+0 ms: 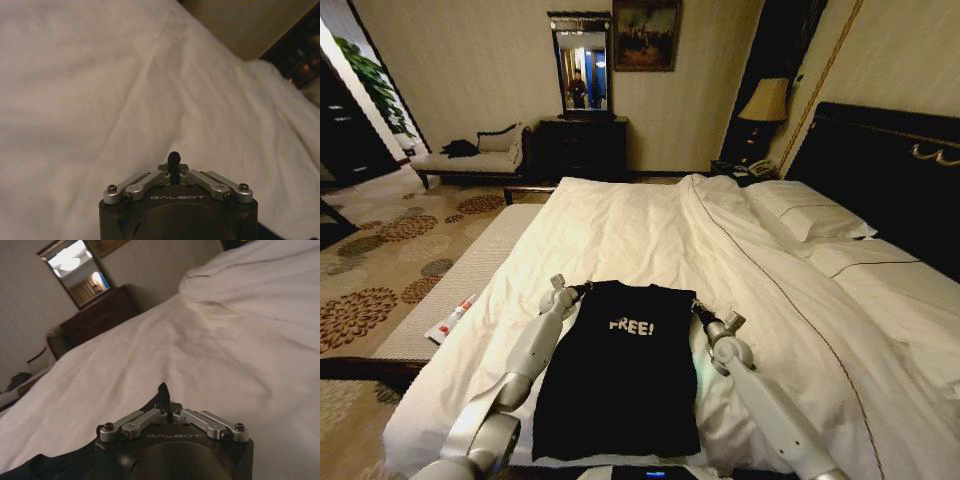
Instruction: Fold the clothes on the bed.
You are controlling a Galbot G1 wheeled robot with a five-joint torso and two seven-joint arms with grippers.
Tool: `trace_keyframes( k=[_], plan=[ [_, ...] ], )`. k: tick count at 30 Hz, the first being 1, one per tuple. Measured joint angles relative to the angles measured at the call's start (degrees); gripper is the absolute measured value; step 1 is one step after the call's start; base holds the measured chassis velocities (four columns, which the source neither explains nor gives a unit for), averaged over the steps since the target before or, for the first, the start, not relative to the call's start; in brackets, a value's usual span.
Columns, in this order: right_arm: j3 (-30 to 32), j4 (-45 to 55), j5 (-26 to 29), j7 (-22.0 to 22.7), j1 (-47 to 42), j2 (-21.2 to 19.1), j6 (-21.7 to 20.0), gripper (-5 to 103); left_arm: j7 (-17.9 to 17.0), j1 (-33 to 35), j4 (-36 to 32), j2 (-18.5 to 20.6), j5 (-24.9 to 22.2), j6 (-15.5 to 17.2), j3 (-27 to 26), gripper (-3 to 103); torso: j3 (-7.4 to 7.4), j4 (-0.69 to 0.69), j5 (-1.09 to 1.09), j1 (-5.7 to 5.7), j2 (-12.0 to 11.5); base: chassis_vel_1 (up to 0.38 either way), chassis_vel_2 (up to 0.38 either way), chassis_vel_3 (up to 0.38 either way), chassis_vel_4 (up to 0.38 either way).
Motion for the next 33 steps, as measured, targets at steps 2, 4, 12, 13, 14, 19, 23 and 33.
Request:
trace_keyframes(
  k=[2, 4, 12, 13, 14, 19, 23, 33],
  plan=[
    [-0.9, 0.9, 1.3, -0.6, 0.7, -1.2, 0.4, 0, 0.0, 0.5, -1.7, 1.1, -1.3, 0.0, -1.0, 2, 0.00, 0.01, 0.00, 0.00, 0.0, 0.000, 0.000, 0.000, 0.000],
    [-3.2, 2.5, 3.6, -3.6, 2.8, -3.3, 2.0, 0, -0.2, 1.2, -4.9, 3.3, -4.1, 0.2, -2.9, 2, 0.00, 0.03, -0.01, 0.00, 0.0, 0.000, 0.000, 0.000, 0.000],
    [-9.5, 1.6, 8.1, -7.9, 11.7, -5.7, 5.0, 0, -0.3, -0.4, -8.7, 7.6, -10.3, 0.5, -6.4, 2, 0.00, 0.03, 0.00, 0.00, 0.0, 0.000, 0.000, 0.000, 0.000],
    [-10.8, 0.7, 9.3, -8.5, 14.3, -5.8, 5.8, 0, -0.4, -1.1, -9.0, 8.3, -11.3, 0.5, -6.6, 2, 0.00, 0.04, 0.00, 0.00, 0.0, 0.000, 0.000, 0.000, 0.000],
    [-11.6, 0.0, 10.1, -9.0, 16.1, -5.7, 6.3, 0, -0.4, -1.5, -9.4, 8.8, -11.7, 0.5, -6.6, 2, 0.01, 0.04, -0.01, 0.01, 0.0, 0.000, 0.000, 0.000, 0.000],
    [-13.1, -1.0, 11.3, -9.9, 19.4, -5.1, 7.9, 0, -0.4, -2.0, -11.1, 9.4, -12.7, 0.4, -6.7, 2, 0.01, 0.02, 0.00, 0.01, 0.0, 0.000, 0.000, 0.000, 0.000],
    [-13.4, -1.0, 11.2, -9.9, 19.6, -4.8, 8.3, 0, -0.5, -1.3, -12.7, 9.5, -13.4, 0.3, -7.1, 2, 0.00, 0.01, 0.01, 0.00, 0.0, 0.000, 0.000, 0.000, 0.000],
    [-9.3, 8.3, 11.5, -4.2, 11.3, -7.8, 7.1, 0, -0.9, 10.1, -27.9, 12.7, -19.9, -0.8, -11.6, 2, -0.02, 0.00, 0.04, 0.01, 0.0, 0.000, 0.000, 0.000, 0.000]
  ],
)
